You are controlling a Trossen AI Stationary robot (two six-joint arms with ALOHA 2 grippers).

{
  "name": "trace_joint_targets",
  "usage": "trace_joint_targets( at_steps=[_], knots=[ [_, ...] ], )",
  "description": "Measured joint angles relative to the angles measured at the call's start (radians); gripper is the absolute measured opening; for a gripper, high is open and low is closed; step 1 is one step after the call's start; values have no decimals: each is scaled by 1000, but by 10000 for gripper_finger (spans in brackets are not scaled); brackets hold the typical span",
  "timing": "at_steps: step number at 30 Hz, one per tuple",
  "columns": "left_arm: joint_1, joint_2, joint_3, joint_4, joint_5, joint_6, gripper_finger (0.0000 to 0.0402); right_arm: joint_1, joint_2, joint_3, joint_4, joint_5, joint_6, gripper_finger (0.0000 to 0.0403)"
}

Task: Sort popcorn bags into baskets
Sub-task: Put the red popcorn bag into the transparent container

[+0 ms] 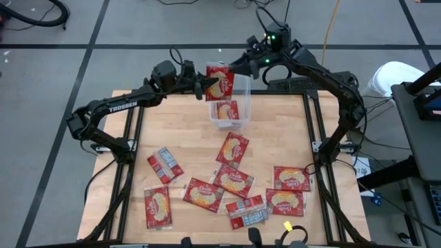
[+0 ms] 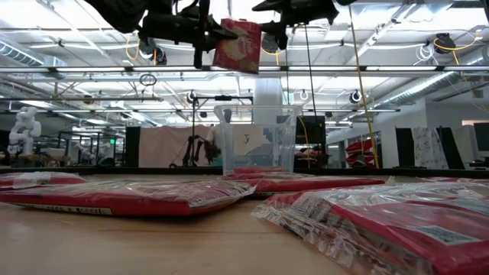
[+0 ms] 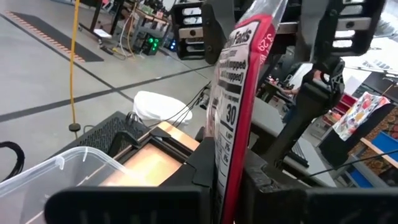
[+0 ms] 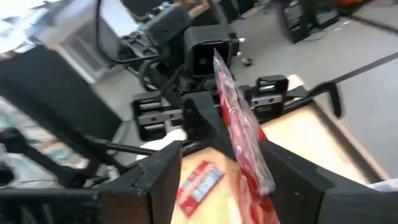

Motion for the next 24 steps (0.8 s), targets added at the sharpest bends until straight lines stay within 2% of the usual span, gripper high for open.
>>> trace_joint_targets(
  at_steps=[5,9,13,17,24],
  knots=[
    [0,0,0,-3,18,-13,25,37,-1,0,-11,139,-79,185],
    [-1,0,0,1,19,-15,33,40,-1,0,-29,152,-79,159],
    [-1,0,-1,17,29,-16,25,37,-1,1,-85,170,-121,155],
    [-1,0,-1,19,29,-16,22,27,-1,1,-100,198,-129,169],
    [-1,-2,0,30,26,16,32,4,-5,1,-105,199,-125,233]
  ],
)
